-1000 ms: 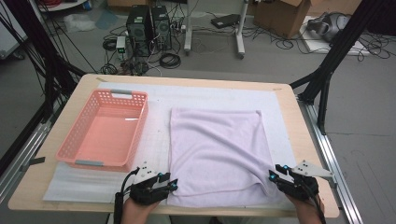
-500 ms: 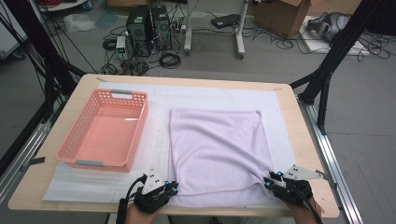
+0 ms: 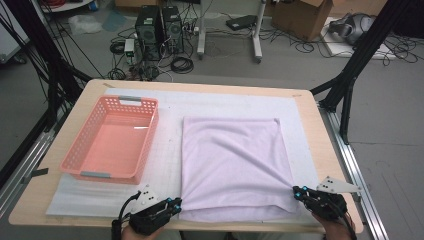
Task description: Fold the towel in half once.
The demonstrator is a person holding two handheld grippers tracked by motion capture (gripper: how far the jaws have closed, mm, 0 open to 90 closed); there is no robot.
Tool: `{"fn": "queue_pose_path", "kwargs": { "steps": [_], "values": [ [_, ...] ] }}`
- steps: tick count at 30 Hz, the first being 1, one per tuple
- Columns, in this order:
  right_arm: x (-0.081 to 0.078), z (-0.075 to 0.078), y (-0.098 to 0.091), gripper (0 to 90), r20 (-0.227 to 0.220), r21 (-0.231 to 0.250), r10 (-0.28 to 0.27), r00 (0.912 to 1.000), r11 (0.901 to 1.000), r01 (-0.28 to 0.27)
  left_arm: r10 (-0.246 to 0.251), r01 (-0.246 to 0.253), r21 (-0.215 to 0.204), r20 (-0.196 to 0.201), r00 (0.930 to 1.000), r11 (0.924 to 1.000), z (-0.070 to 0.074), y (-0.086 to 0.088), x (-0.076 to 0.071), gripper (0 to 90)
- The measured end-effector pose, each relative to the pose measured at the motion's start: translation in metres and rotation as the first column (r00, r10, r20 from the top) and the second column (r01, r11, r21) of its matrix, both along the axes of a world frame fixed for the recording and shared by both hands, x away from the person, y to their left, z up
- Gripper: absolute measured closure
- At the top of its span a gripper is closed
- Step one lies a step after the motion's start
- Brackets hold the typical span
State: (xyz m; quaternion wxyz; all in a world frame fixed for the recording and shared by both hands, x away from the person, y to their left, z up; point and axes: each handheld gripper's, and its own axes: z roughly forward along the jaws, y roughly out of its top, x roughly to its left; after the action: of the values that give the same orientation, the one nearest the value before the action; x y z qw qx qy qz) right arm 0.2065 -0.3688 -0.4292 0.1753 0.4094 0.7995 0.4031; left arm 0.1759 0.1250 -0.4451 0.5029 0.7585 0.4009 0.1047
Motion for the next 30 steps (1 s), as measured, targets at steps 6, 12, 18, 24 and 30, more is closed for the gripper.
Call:
{"fn": "queue_pose_path", "kwargs": {
  "steps": [6,12,18,24,30],
  "values": [
    [-0.006,0.011,-0.008,88.0,-0.024,0.048,0.019,0.9995,0.9987,-0.018,-0.018,0.018,-0.036,-0.008,0.9998,0.9992,0.003,0.007,-0.008,85.6],
    [-0.003,0.001,-0.012,69.5,-0.062,0.021,-0.044,0.9971,0.9987,0.046,-0.038,0.037,-0.015,-0.03,0.9989,0.9992,-0.002,0.005,-0.01,80.3],
    [-0.003,-0.001,-0.016,69.1,-0.097,0.057,-0.046,0.9942,0.997,0.052,0.001,-0.001,-0.002,0.026,0.9996,1.0,0.001,0.004,-0.009,57.0],
    [-0.001,-0.013,0.004,72.3,-0.144,0.011,0.008,0.9896,0.9999,-0.006,0.016,-0.015,-0.02,0.067,0.9976,0.9997,0.003,0.003,-0.005,53.7],
    [-0.007,-0.001,0.0,87.2,-0.099,-0.075,-0.032,0.9946,0.9968,0.024,0.032,-0.031,-0.013,0.087,0.9957,0.9994,0.004,-0.001,0.004,49.3]
  ]
}}
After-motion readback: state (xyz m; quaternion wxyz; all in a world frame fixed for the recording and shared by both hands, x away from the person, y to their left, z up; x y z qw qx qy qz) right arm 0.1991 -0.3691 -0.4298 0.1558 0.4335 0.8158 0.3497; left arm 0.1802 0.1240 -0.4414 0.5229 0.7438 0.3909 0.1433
